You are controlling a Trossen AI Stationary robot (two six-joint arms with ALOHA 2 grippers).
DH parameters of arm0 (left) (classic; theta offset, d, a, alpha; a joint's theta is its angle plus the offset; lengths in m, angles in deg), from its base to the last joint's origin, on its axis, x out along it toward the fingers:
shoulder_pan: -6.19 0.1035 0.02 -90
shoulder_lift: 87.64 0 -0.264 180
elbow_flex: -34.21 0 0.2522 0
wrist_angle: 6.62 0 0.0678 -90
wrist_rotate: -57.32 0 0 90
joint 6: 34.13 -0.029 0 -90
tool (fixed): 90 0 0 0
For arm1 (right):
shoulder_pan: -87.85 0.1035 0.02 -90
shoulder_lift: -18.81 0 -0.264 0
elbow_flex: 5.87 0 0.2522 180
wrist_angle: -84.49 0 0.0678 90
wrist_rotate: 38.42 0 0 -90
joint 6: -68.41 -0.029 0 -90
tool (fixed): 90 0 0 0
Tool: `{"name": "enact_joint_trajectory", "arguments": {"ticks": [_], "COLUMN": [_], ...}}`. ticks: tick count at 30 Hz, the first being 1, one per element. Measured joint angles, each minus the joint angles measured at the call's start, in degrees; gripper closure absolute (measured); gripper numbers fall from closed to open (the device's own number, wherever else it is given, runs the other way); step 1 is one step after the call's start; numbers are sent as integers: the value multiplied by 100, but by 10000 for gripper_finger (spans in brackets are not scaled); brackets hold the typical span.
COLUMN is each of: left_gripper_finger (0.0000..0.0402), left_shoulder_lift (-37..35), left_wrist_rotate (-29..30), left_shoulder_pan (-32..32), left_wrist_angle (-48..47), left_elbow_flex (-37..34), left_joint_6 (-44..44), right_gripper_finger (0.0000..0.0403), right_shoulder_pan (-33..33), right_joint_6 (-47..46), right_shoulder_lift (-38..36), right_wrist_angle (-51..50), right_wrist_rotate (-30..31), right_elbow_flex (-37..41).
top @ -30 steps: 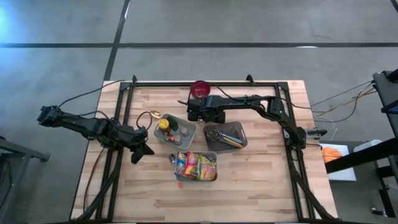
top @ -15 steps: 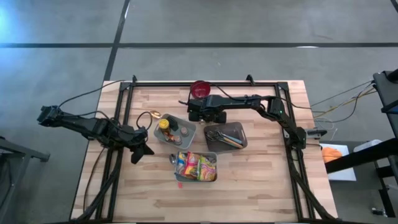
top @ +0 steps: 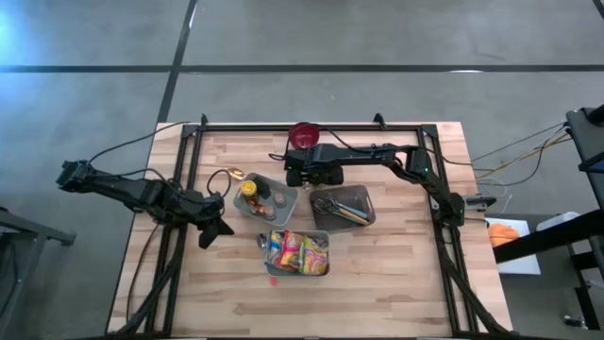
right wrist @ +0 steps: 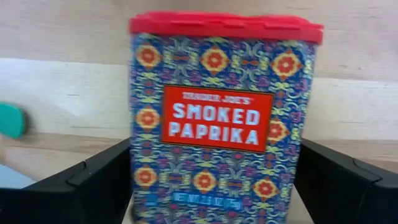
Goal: Pick & Place Food Item
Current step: Put the red seasoning can into the top gray bin
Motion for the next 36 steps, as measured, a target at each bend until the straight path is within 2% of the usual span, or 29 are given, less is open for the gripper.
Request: {"name": "enact_joint_trajectory", "arguments": {"ticks": [4,9,14,23,29,36], "left_gripper_finger": [401,401,401,401,401,401], "left_shoulder_lift": [0,0,0,0,0,0], "left_wrist_rotate": [0,0,0,0,0,-1], "left_shoulder_pan": [0,0,0,0,1,3], "left_wrist_angle": [0,2,2,2,2,2], "left_elbow_flex": [0,0,0,0,0,0], "left_joint_6": [0,0,0,2,-1,-2], "right_gripper_finger": [53,130,129,129,129,129], "right_shoulder_pan": [0,6,7,4,1,4], "right_joint_6": [417,737,463,1290,2462,2682], "right_shoulder_lift": [-11,-15,-11,-11,-11,-102], "right_wrist_angle": [-2,19,-7,162,262,279], "right_wrist_rotate": [2,8,17,-26,-430,-497], "right_elbow_flex": [-69,-201,-166,-162,-162,-162]}}
